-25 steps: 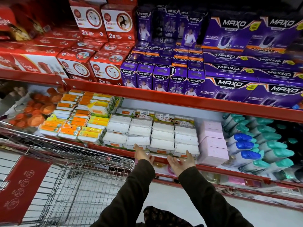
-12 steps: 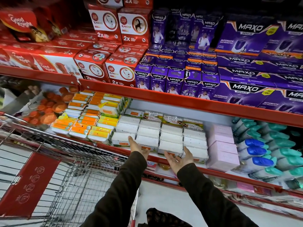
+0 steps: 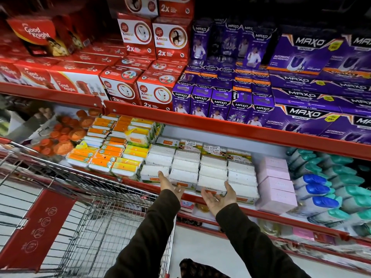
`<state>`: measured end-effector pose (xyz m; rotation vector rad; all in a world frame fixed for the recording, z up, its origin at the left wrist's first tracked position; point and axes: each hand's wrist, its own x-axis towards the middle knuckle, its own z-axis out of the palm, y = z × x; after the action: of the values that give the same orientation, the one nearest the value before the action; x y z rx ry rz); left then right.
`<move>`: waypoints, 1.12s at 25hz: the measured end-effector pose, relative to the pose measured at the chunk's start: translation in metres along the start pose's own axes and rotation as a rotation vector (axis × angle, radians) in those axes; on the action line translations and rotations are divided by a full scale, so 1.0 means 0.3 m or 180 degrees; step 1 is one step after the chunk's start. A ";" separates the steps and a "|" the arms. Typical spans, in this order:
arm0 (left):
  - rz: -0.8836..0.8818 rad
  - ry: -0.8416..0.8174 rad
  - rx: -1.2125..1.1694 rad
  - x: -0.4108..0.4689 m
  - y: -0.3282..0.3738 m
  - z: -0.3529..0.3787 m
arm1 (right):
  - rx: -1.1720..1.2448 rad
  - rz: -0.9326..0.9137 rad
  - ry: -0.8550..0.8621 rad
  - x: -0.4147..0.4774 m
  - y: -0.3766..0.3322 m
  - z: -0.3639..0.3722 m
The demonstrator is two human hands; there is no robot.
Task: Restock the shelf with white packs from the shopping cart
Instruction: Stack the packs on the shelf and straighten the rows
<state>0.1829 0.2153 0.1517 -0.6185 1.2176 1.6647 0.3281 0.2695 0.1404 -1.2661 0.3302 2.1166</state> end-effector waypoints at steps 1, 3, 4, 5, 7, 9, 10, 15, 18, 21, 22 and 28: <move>0.0023 0.0047 0.0022 0.001 0.007 -0.009 | -0.0036 0.0040 -0.0027 0.002 0.014 0.001; 0.0171 0.0230 0.0021 0.011 0.045 -0.029 | -0.0154 0.0174 -0.0103 0.010 0.053 0.018; 0.0264 0.0332 0.0007 0.022 0.069 -0.041 | -0.0225 0.0244 -0.0152 0.014 0.076 0.031; 0.0335 0.0394 -0.0001 0.035 0.094 -0.053 | -0.0279 0.0304 -0.0200 0.018 0.098 0.047; 0.0418 0.0375 0.0057 0.063 0.141 -0.070 | -0.0361 0.0384 -0.0284 0.027 0.137 0.082; 0.0470 0.0306 0.0128 0.106 0.179 -0.085 | -0.0449 0.0405 -0.0303 0.032 0.165 0.116; 0.0479 0.0284 0.0197 0.121 0.198 -0.090 | -0.0479 0.0397 -0.0298 0.030 0.172 0.131; 0.0352 0.0139 0.0455 0.120 0.269 -0.080 | -0.0492 0.0382 -0.0184 0.019 0.181 0.171; 0.0327 0.0026 0.0362 0.110 0.281 -0.060 | -0.0500 0.0402 -0.0214 0.013 0.185 0.177; 0.0251 0.0017 0.0397 0.112 0.281 -0.067 | -0.0532 0.0342 -0.0252 0.016 0.189 0.176; 0.0285 0.0042 0.0397 0.110 0.285 -0.072 | -0.0587 0.0304 -0.0251 0.014 0.193 0.176; 0.1103 -0.0129 0.2207 0.043 0.137 -0.080 | -0.2886 -0.0722 -0.0424 -0.030 0.208 0.174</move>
<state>0.1374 0.1962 0.1502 0.0596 1.8157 1.3709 0.2549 0.2450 0.1676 -1.5084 -0.8892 2.1812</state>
